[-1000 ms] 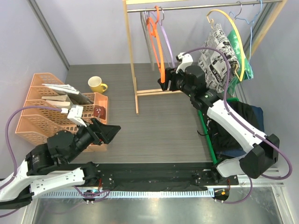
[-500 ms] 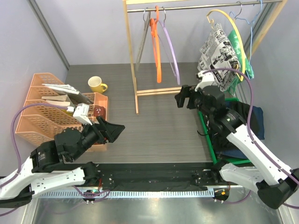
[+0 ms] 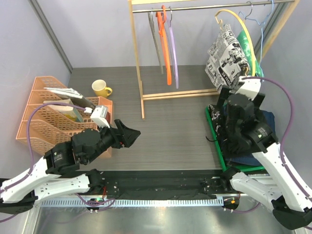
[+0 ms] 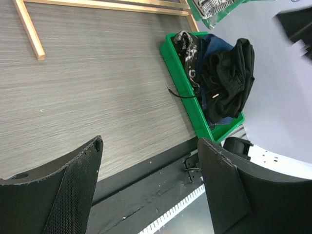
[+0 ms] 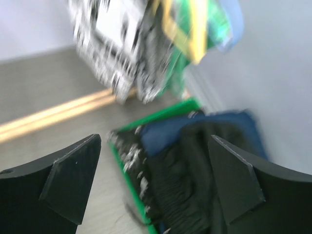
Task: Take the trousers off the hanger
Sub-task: Grab a hanger with trousers on it with the right arm
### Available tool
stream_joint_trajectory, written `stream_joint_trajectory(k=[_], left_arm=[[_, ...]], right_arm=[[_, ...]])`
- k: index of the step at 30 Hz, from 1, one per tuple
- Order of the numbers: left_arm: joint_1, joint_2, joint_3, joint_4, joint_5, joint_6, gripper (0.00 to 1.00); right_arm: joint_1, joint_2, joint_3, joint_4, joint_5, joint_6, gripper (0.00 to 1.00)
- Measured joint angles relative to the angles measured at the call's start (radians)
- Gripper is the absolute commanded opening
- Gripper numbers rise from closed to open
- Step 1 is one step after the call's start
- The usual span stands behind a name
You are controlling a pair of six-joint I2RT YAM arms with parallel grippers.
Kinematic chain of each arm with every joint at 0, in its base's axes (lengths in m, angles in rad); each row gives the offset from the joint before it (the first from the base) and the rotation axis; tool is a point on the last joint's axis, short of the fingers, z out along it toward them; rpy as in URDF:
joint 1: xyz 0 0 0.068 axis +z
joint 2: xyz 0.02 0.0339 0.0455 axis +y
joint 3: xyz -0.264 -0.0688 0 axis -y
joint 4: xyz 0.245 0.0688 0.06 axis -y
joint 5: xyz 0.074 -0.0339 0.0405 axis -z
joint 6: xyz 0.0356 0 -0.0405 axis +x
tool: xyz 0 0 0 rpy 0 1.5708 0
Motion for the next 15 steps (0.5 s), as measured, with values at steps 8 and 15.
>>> stream_joint_trajectory(k=[8,15], left_arm=[[0.000,0.019,0.000,0.014,0.031,0.001,0.79],[0.000,0.049,0.021,0.013,0.055,0.008,0.79]], right_arm=[[-0.132,0.257,0.450,0.121,0.097,-0.229,0.99],[-0.306,0.503,0.706,0.162,-0.085,-0.356,0.91]])
